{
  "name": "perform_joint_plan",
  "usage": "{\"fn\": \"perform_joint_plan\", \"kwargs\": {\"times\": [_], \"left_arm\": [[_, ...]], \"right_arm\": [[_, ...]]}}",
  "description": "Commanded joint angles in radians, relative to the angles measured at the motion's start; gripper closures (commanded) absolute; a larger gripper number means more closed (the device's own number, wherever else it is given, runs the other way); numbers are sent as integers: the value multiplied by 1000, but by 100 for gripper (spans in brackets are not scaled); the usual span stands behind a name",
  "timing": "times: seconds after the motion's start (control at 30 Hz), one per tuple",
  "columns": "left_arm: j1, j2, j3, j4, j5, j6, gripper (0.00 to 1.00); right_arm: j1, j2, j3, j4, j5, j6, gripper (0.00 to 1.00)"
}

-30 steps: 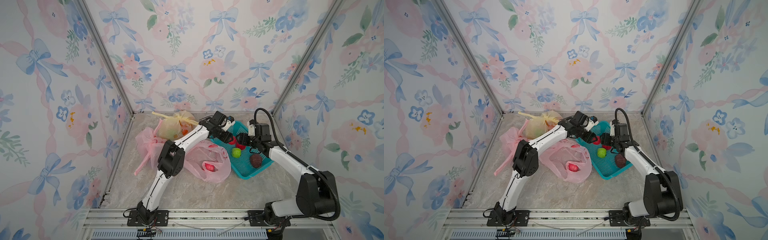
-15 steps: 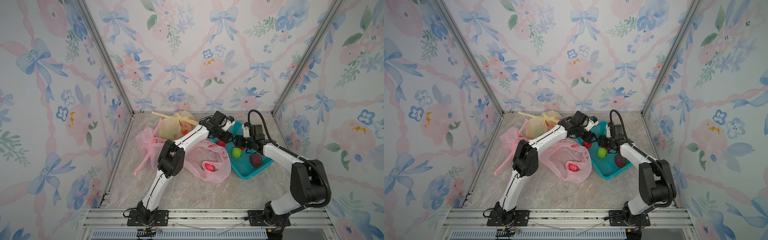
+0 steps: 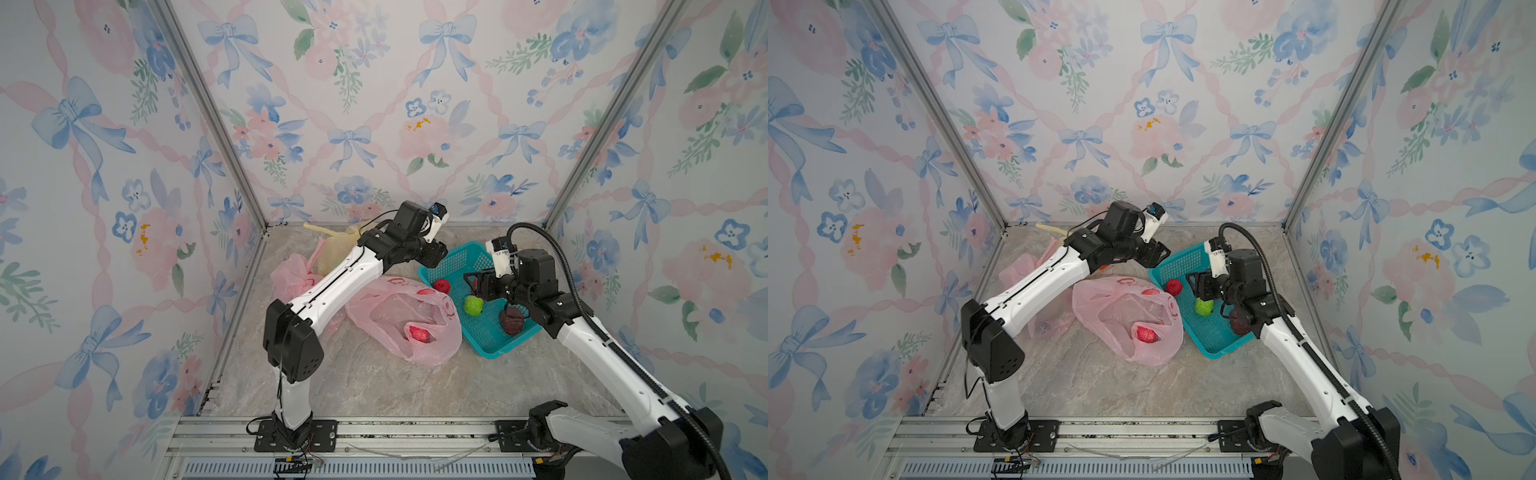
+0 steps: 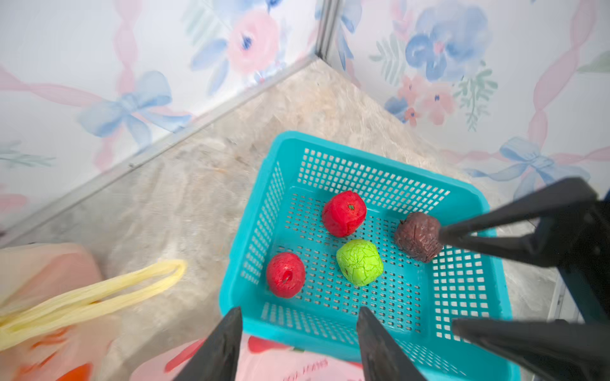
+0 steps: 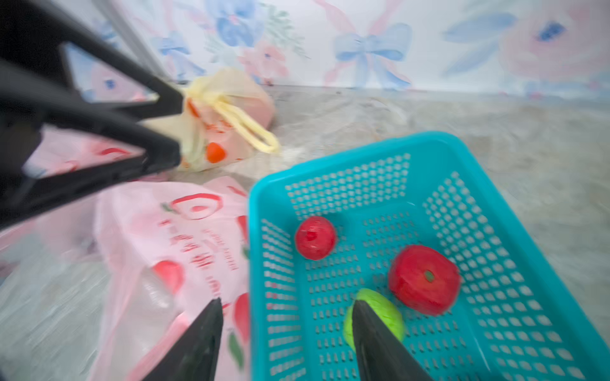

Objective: Untie the knot of a plastic bag & take out the apple
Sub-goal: Place the apple in the basket, then adjust the plastic bag at the center of the board.

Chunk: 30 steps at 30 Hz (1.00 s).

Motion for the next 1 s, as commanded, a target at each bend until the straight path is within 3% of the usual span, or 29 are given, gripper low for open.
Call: {"fn": "perform_joint_plan", "kwargs": {"times": [0.0,0.13,0.27,0.37,0.47,0.6,0.87,0.97], "left_arm": [[24,-161,-189,-19,-37,-80,42],[-4,-326,-475,13,6,-179,43],[-48,-430,-709,71,1,-271,42],[-50,-492,-828,139,-14,-320,43],[-34,-524,-925,188,-50,-378,42],[-15,-510,-1021,295,-12,-417,42],[6,-397,-1080,420,-7,-426,42],[22,-373,-1120,445,-8,-431,43]], "right_arm": [[150,-19,87,-176,-85,-65,52],[319,31,100,-186,-98,-5,55],[409,121,90,-163,9,73,58],[433,185,79,-131,73,129,59],[481,255,90,-138,136,155,51],[518,336,113,-167,215,180,50],[548,456,138,-284,236,198,65],[577,448,123,-350,281,205,86]]}}
